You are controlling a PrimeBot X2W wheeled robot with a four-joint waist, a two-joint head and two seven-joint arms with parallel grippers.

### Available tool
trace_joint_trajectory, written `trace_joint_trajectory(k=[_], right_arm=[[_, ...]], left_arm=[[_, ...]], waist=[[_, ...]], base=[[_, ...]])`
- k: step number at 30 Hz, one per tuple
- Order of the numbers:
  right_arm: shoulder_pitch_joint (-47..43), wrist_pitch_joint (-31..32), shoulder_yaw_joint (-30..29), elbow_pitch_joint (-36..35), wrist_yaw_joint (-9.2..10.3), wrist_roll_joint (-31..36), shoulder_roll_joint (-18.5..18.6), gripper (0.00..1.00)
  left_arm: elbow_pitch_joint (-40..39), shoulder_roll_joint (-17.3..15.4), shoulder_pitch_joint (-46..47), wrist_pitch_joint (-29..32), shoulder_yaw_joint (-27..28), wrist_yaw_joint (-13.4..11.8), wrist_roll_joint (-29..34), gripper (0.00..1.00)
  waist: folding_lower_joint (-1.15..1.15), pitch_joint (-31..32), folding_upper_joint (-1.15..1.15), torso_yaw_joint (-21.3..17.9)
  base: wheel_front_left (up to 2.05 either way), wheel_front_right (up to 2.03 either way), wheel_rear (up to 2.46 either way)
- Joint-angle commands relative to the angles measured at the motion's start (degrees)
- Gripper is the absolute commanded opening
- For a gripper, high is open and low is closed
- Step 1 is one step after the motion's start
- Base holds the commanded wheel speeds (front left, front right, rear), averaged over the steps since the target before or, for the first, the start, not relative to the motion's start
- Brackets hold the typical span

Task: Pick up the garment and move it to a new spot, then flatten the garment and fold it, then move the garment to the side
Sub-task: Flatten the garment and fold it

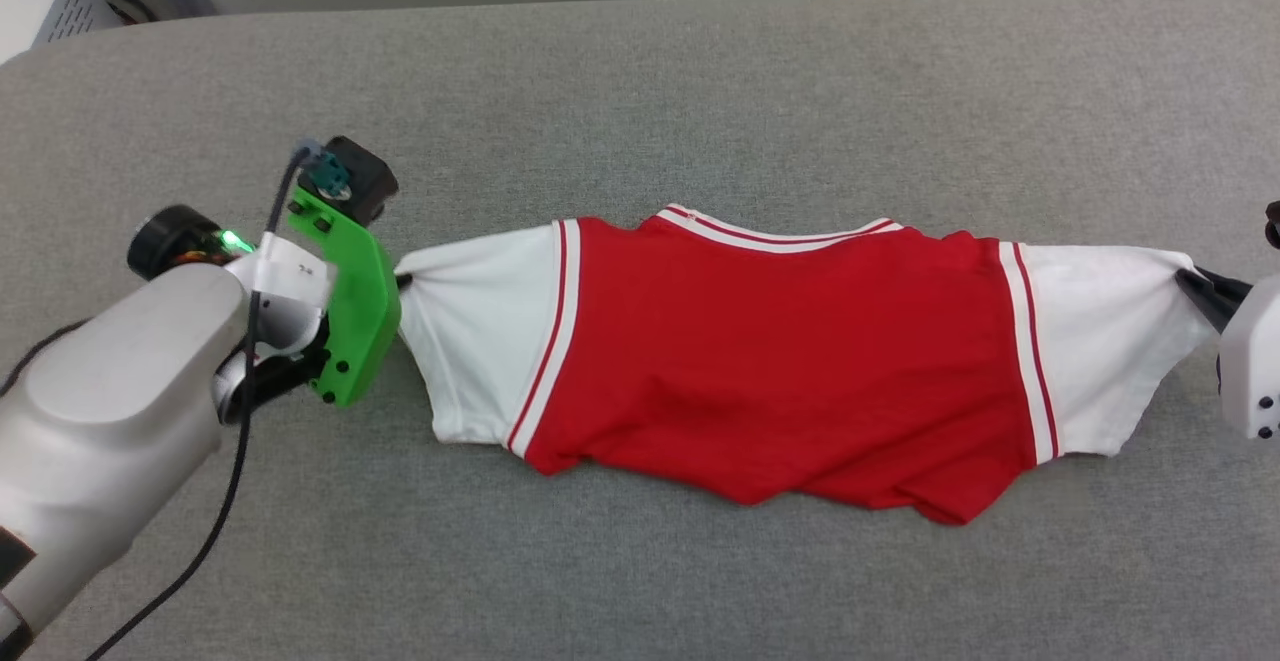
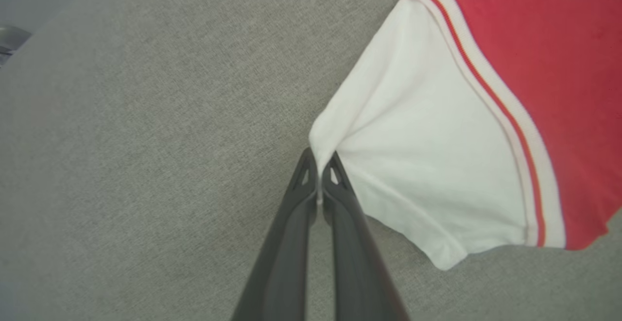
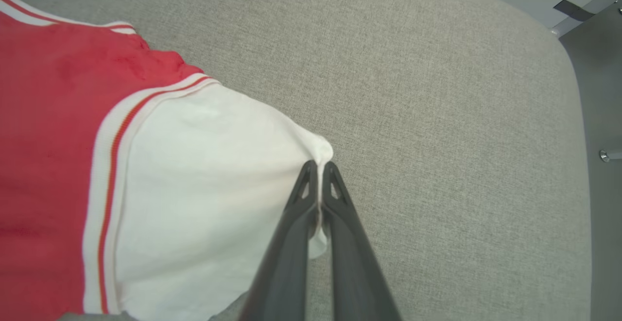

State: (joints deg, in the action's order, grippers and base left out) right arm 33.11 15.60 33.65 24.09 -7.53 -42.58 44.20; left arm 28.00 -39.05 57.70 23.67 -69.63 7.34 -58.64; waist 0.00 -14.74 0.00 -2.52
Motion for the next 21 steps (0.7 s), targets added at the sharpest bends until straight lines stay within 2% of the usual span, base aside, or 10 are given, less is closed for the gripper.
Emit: trace_joint_trajectory(k=[1,6,10,21], right_arm=[[1.26,-0.92,-0.25,-0.62,0.04,0.58,0.45,0.00],[1.22,-2.60,-1.64,-3.56,0.04,0.58,2.58,0.00],[1.50,-3.22,-3.61,-6.79,0.04,1.15,4.17,0.00],[5.54,-2.13,-10.80,-15.32,0.04,2.96,5.48,0.00]], left_arm=[[-0.31,-1.31,2.11,-2.55,0.72,0.14,1.28,0.00],[-2.22,-3.37,3.91,-10.20,2.77,-0.07,3.59,0.00],[-5.84,-4.50,5.79,-13.48,4.43,-1.51,5.12,0.00],[-14.32,-5.85,13.11,-16.97,9.48,-5.76,7.38,0.00]], waist=[[0.00,2.20,0.00,1.02],[0.00,4.63,0.00,1.95],[0.00,5.99,0.00,2.61],[0.00,8.13,0.00,3.03]], base=[[0.00,0.00,0.00],[0.00,0.00,0.00],[0.00,0.00,0.00],[0.00,0.00,0.00]])
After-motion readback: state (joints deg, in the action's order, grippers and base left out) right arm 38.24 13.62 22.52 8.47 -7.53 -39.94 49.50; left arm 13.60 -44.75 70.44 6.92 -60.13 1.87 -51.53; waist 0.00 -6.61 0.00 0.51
